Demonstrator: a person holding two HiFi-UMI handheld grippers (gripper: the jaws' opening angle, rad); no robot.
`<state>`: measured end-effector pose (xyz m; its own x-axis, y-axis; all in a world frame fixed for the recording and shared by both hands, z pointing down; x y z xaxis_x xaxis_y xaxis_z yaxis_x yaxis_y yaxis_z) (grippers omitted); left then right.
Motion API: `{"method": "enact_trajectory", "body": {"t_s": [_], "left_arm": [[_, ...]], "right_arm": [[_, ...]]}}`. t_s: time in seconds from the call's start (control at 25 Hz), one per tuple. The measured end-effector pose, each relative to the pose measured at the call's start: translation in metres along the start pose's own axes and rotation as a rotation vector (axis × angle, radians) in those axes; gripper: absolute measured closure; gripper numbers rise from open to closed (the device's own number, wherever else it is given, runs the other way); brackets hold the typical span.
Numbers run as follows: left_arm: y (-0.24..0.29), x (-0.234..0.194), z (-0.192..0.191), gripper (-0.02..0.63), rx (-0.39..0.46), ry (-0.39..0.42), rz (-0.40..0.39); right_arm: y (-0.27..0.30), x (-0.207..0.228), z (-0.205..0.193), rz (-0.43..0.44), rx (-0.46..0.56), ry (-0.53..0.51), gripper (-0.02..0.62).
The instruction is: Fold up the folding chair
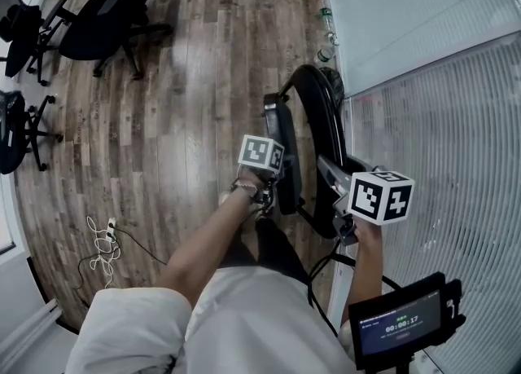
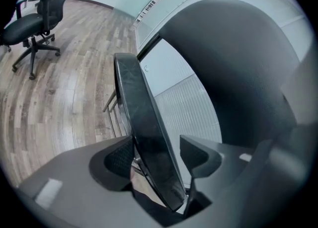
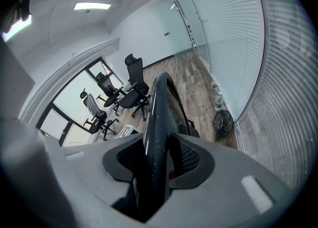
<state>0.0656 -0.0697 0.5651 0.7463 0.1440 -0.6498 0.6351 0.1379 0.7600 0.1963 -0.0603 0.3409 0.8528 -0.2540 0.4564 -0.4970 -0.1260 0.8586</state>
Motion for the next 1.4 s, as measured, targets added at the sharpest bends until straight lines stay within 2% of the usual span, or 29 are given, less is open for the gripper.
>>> {"method": "enact_trajectory", "body": {"t_s": [0.36,0.6,0.88,1.04,1.12,1.24,1.4], "left_arm": [[0.011,0.025,0.012,0.324,-0.009,0.047,-0.023],[0.012,0.032,0.013,0.324,-0.012,0.069,0.009],[0.022,0.046,0.02,0.324,-0.017,0.095,-0.002],[0.023,0.049,0.02,0.324,-0.014,0.12,-0.013],[0.023,0.047,0.018,0.33,-0.003,0.149,-0.008],[0.024,0.042,0.013,0.362,0.04,0.195,0.038],[0.026,0.038,0.011,0.367,0.086,0.206,0.048]], "right_arm": [[-0.002,-0.002,0.0,0.028,0.018,0.018,0.471],[-0.005,-0.004,0.001,0.004,0.011,0.0,0.471],[-0.006,-0.003,-0.001,-0.041,0.001,-0.026,0.471],[-0.01,0.004,-0.002,-0.013,0.012,-0.007,0.472],[-0.01,0.006,-0.003,0.006,0.017,0.004,0.472],[-0.01,0.006,-0.004,0.039,0.023,0.025,0.472],[-0.011,0.005,-0.004,0.039,0.025,0.025,0.469]]}}
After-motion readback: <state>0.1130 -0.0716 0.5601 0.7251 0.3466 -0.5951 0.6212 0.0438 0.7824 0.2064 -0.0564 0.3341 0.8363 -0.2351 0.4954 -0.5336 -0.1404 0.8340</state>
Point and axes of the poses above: the fingertips, and each gripper's own axes: y forward along the fingers, x to its right, z out of its top, the point moved 7 cm from there along -y, backward along the fingers, and after that the axes turned 15 degrees about -x, right-handed, at the moved point
